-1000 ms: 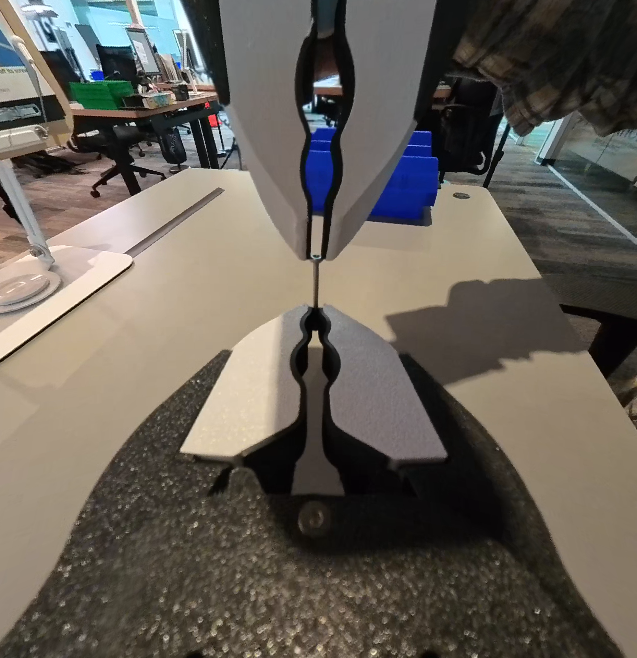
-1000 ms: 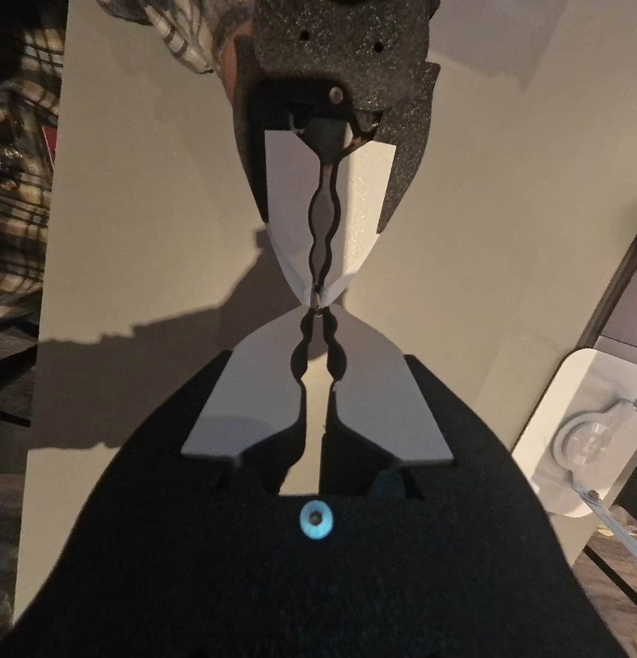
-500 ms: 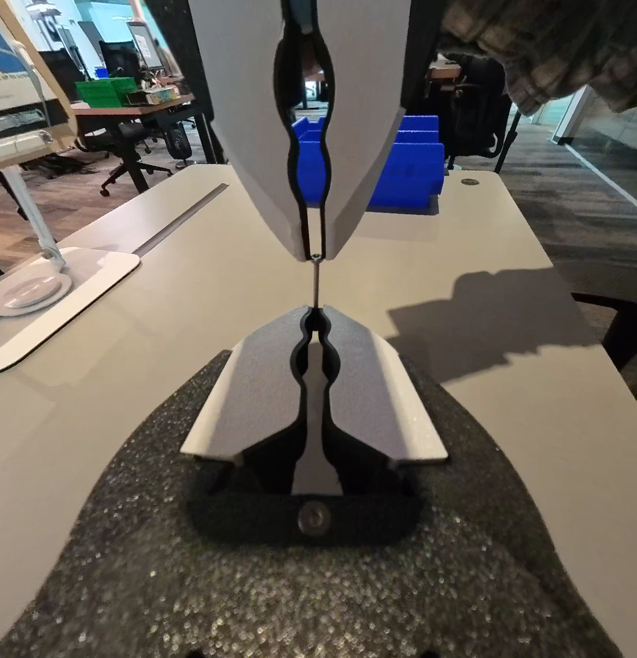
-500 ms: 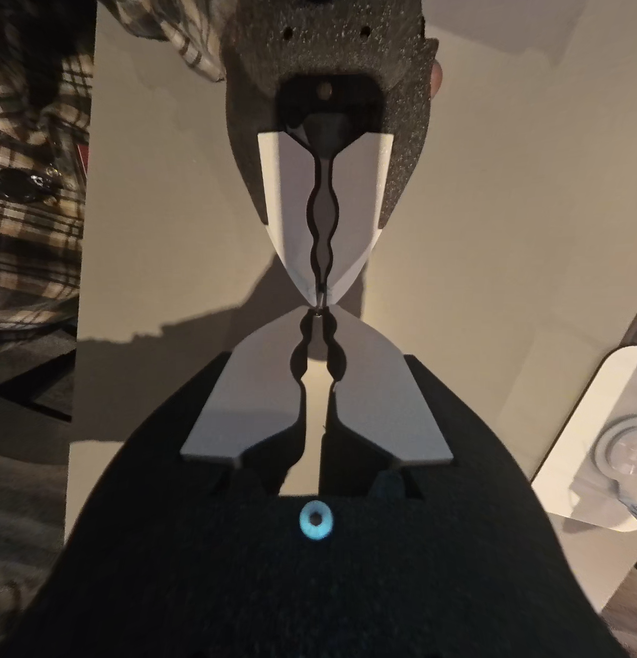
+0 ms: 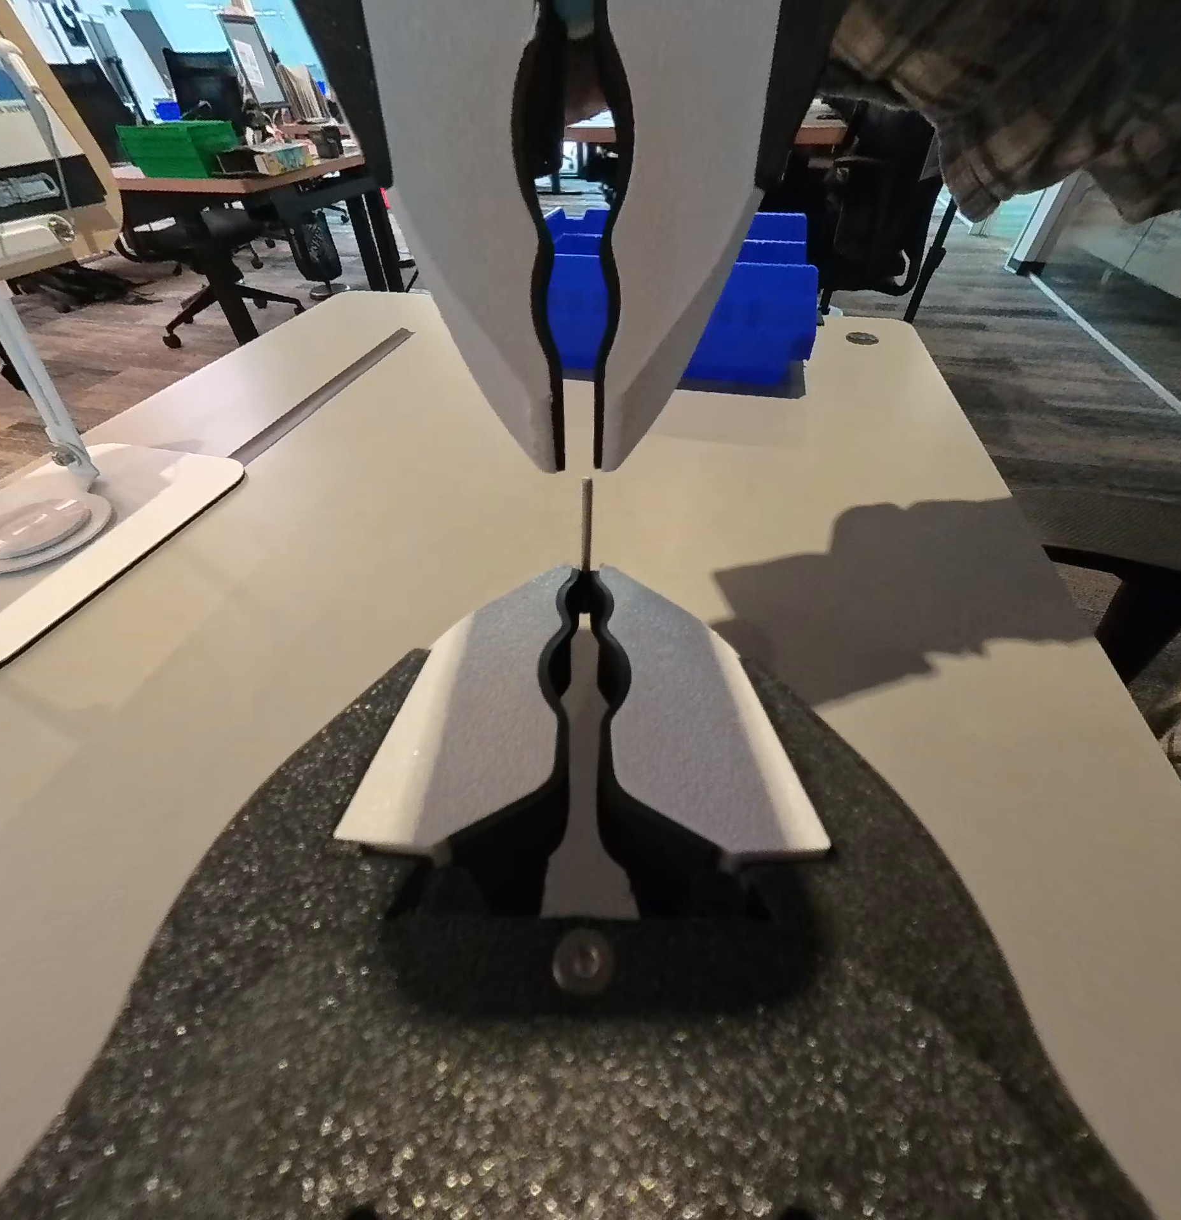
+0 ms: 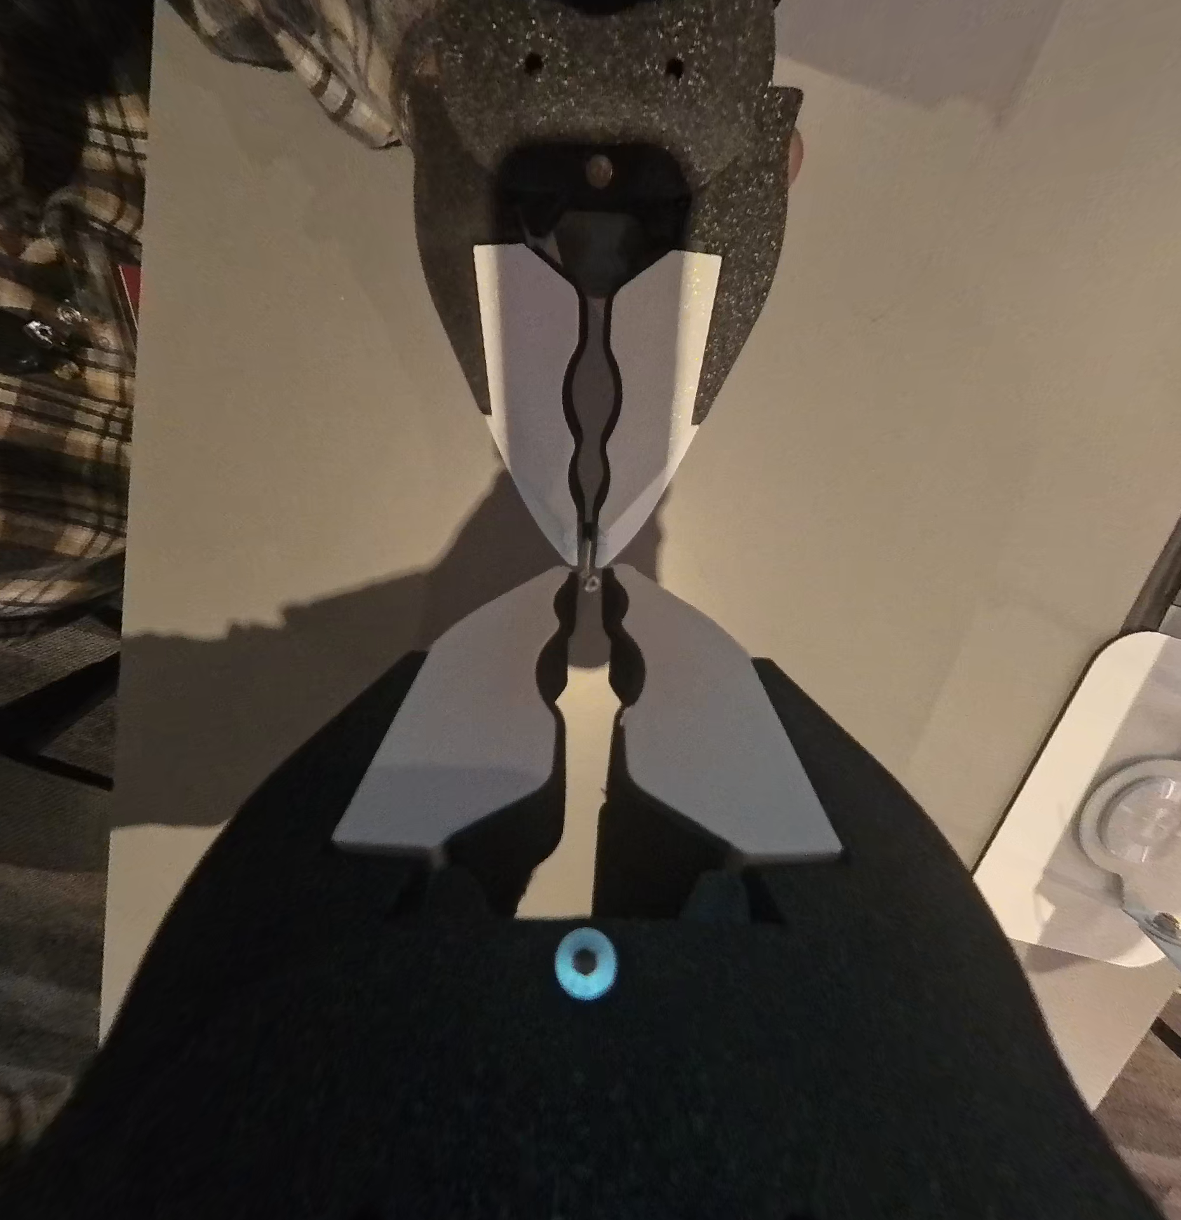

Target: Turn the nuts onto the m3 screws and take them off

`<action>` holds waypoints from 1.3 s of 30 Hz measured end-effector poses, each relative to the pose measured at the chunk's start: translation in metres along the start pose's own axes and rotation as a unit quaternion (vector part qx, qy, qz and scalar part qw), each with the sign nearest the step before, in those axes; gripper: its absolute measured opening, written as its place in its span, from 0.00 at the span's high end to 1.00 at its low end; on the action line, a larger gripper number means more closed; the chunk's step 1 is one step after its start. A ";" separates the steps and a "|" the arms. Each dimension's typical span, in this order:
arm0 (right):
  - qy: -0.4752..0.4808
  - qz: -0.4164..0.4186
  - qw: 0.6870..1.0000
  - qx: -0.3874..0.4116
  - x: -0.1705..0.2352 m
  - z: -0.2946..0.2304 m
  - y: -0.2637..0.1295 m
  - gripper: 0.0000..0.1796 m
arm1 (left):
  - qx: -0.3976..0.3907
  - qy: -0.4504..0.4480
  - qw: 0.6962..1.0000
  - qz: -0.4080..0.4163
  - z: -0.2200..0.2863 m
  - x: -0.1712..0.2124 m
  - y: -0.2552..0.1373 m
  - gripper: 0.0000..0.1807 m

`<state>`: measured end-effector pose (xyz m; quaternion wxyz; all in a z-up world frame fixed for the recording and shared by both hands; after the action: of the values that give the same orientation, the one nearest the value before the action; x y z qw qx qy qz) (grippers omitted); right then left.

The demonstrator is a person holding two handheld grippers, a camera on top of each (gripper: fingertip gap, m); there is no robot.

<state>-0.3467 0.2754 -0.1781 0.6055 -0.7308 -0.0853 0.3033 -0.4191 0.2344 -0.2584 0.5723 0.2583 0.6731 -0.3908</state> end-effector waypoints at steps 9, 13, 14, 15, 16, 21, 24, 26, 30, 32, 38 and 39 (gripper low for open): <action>0.017 0.046 0.998 0.035 0.012 0.003 -0.007 0.96 | -0.029 -0.016 0.999 0.002 -0.015 0.005 -0.006 0.99; 0.060 0.100 0.991 0.058 0.041 0.004 -0.006 0.93 | -0.051 -0.058 0.997 0.016 -0.035 0.012 -0.015 0.99; 0.068 0.108 0.990 0.060 0.050 0.004 -0.003 0.93 | -0.053 -0.068 0.996 0.022 -0.038 0.013 -0.017 0.99; 0.076 0.114 0.989 0.061 0.057 0.003 0.000 0.93 | -0.054 -0.076 0.995 0.028 -0.041 0.013 -0.019 0.99; 0.084 0.120 0.987 0.063 0.064 0.004 0.003 0.92 | -0.057 -0.081 0.995 0.034 -0.044 0.013 -0.022 0.99; 0.109 0.169 0.978 0.050 0.085 0.005 0.015 0.94 | -0.071 -0.097 0.991 0.060 -0.057 0.011 -0.035 0.99; 0.114 0.179 0.976 0.047 0.092 0.006 0.025 0.94 | -0.072 -0.106 0.989 0.069 -0.060 0.012 -0.039 0.99; 0.118 0.183 0.975 0.043 0.096 0.007 0.031 0.94 | -0.070 -0.107 0.990 0.067 -0.059 0.013 -0.037 0.99; 0.124 0.183 0.975 0.040 0.106 0.006 0.039 0.94 | -0.051 -0.097 0.992 0.061 -0.049 0.013 -0.028 0.99; 0.128 0.188 0.973 0.043 0.110 0.006 0.038 0.94 | -0.034 -0.089 0.994 0.056 -0.039 0.012 -0.019 0.99; 0.145 0.213 0.965 0.052 0.121 0.003 0.035 0.93 | 0.018 -0.060 0.998 0.031 -0.001 0.008 0.001 0.99; 0.147 0.211 0.965 0.056 0.123 0.002 0.035 0.93 | 0.022 -0.055 0.998 0.023 0.005 0.008 0.001 0.99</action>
<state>-0.2581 0.3288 -0.2527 0.5735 -0.7339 0.1773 0.3179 -0.4178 0.2302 -0.2669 0.6117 0.2638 0.6256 -0.4060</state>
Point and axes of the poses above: each gripper's, where its closed fingertips meet, y out along the fingers, x out of its underside, z = x × y across the jaws, the point moved 7 cm from there along -y, back along the fingers, and after that the axes turned 6 degrees about -x, right-handed, at the moved point
